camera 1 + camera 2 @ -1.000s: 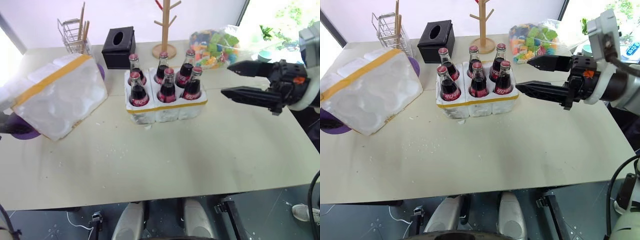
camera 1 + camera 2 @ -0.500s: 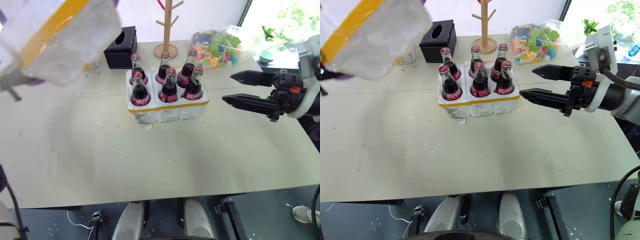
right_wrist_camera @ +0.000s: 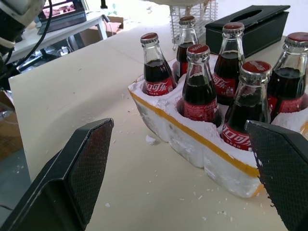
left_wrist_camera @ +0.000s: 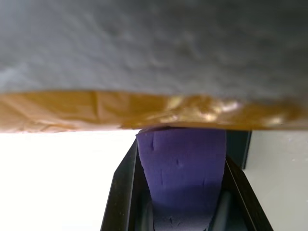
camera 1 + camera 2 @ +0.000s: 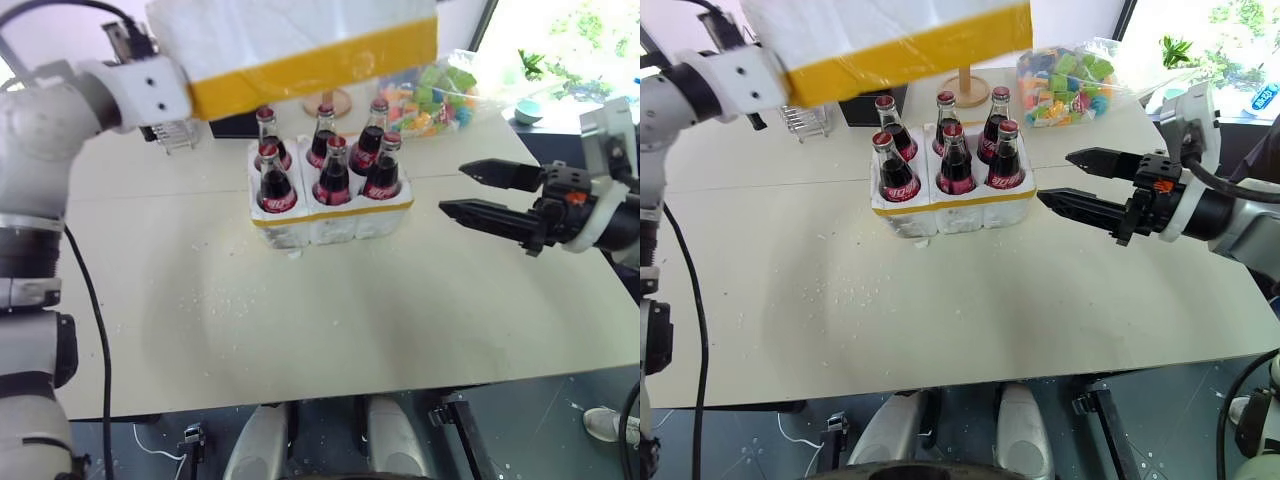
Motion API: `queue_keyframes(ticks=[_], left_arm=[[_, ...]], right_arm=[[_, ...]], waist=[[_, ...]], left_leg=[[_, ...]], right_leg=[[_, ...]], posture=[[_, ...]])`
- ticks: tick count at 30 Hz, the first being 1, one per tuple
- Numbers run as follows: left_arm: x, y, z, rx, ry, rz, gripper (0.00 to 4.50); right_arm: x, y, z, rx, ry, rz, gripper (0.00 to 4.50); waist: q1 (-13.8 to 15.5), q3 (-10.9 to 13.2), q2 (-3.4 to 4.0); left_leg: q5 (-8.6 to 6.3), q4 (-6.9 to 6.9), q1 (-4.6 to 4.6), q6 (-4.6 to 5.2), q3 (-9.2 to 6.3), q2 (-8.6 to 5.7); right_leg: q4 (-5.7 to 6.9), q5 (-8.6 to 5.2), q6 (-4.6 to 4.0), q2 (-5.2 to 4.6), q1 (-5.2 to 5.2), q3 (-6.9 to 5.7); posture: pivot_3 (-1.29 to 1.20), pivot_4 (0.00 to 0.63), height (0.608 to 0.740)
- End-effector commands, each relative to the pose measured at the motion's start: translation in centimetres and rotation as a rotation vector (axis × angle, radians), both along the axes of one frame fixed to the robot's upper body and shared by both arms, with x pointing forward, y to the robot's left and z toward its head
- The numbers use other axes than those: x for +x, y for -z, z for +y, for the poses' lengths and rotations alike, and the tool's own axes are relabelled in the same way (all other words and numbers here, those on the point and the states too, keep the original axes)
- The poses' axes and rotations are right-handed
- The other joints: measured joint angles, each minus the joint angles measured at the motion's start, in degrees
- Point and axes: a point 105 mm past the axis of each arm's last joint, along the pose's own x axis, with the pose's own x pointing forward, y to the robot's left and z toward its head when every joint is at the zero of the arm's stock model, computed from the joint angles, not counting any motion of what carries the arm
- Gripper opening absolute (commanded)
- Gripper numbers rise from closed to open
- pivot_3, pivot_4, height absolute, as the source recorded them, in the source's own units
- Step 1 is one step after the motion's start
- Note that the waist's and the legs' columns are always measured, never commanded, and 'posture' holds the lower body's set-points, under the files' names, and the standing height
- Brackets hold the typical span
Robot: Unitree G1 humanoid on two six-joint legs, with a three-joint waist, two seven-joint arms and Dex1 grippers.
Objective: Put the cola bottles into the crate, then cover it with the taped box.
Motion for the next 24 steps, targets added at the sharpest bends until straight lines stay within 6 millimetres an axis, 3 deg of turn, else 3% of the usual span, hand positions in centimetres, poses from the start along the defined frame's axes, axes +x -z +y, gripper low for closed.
queue_keyframes(ticks=[1, 6, 10, 15, 19, 24], left_arm=[[-0.3, 0.1, -0.3, 0.118, -0.064, -0.112, 0.6], [-0.5, 3.3, -1.4, 0.216, -0.071, -0.128, 0.6], [-0.4, 4.4, -2.7, 0.216, -0.053, -0.147, 0.6], [-0.5, 4.1, -3.6, 0.215, -0.04, -0.165, 0.6], [-1.0, 3.3, -3.5, 0.322, -0.046, -0.198, 0.6], [-1.5, 3.0, -4.5, 0.276, -0.02, -0.196, 0.6]], right_arm=[[-0.8, -1.3, -0.2, 0.018, 0.012, -0.068, 4.5], [-0.8, -1.3, -0.3, 0.032, 0.033, -0.069, 4.5], [-0.7, -1.3, -0.4, 0.037, 0.044, -0.072, 4.5], [-0.5, -1.2, -0.5, 0.037, 0.058, -0.074, 4.5], [-0.3, -1.2, -0.6, 0.039, 0.069, -0.081, 4.5], [-0.2, -1.0, -0.6, 0.041, 0.07, -0.077, 4.5]], waist=[[0.08, 0.0, 0.0], [0.2, -0.01, -0.01], [0.71, -0.02, -0.04], [1.55, -0.03, -0.03], [1.49, -0.03, -0.03], [1.58, -0.03, -0.03]], left_leg=[[0.0, 0.0, 0.03, 0.0, 0.01, 0.0], [0.0, 0.02, 0.1, 0.0, 0.0, 0.0], [0.0, 0.04, 0.13, 0.0, -0.05, 0.0], [0.0, 0.08, 0.2, 0.0, -0.03, 0.0], [0.0, 0.08, 0.21, 0.0, -0.03, 0.0], [0.0, 0.08, 0.26, 0.0, -0.06, 0.0]], right_leg=[[-0.01, 0.0, 0.0, 0.0, 0.03, 0.0], [-0.01, 0.0, 0.0, -0.01, 0.1, 0.01], [-0.04, 0.0, 0.0, -0.01, 0.2, -0.01], [-0.07, 0.0, 0.0, -0.01, 0.29, -0.01], [-0.08, 0.0, 0.0, -0.01, 0.3, -0.02], [-0.11, 0.0, 0.0, -0.01, 0.39, -0.03]], posture=[[0.0, 0.15, 0.74], [0.0, 0.15, 0.74], [0.0, 0.15, 0.74], [0.0, 0.15, 0.74], [0.0, 0.15, 0.74], [0.0, 0.15, 0.74]])
